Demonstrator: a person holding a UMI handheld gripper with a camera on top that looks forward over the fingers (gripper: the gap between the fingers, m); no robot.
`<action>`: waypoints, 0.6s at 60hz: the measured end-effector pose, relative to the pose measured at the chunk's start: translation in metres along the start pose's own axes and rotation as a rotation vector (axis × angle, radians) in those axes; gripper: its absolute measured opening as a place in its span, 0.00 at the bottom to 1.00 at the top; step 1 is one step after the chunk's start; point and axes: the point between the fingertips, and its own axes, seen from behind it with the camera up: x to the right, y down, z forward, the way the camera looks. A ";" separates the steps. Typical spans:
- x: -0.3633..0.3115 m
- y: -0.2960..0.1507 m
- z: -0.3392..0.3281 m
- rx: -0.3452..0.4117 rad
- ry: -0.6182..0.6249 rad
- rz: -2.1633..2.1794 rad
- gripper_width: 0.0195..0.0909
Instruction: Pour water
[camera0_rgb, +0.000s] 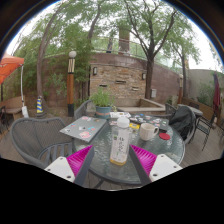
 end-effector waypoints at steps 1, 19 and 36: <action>0.004 0.002 0.011 0.002 0.007 -0.002 0.85; 0.045 0.041 0.119 0.017 0.085 0.039 0.86; 0.040 0.029 0.162 0.091 0.052 0.021 0.53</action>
